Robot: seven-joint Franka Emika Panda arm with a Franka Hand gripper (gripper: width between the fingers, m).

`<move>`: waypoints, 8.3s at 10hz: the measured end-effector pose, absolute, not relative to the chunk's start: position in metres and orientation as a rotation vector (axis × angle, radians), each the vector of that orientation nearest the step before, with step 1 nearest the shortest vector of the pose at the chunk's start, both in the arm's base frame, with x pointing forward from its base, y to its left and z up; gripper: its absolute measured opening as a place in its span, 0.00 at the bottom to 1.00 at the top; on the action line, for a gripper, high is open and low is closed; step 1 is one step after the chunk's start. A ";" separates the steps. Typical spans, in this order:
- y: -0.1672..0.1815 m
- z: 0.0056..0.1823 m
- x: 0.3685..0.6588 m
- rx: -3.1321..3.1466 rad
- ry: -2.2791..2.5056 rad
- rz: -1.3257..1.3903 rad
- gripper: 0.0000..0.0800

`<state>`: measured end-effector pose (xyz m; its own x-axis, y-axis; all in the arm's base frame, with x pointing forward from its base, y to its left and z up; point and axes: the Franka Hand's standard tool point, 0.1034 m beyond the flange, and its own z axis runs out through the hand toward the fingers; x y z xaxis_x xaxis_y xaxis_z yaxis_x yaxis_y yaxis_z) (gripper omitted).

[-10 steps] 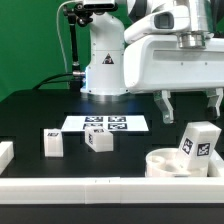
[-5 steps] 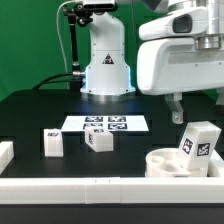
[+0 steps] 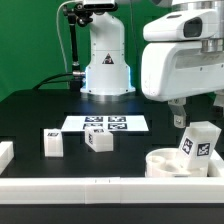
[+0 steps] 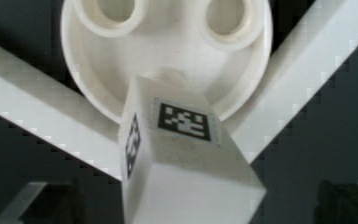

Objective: Assemble stool

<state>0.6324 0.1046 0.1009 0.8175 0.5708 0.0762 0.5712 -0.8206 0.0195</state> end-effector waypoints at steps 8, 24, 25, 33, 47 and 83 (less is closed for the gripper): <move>0.097 0.094 0.636 -2.386 -2.148 -0.085 0.81; 0.098 0.080 0.644 -2.055 -2.496 0.002 0.42; 0.098 0.080 0.644 -2.191 -2.375 -0.006 0.42; 0.101 0.078 0.642 -2.934 -1.270 -0.067 0.43; 0.105 0.076 0.643 -2.976 0.705 -0.165 0.43; 0.118 0.107 0.648 -2.802 1.015 -0.009 0.81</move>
Offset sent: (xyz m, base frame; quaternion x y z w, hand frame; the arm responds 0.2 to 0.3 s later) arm 0.0075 0.0073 0.0017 -0.0144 0.0009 -0.3261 0.9452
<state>0.6484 0.1180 0.1067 0.7693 -0.6369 -0.0491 -0.6359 -0.7563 -0.1536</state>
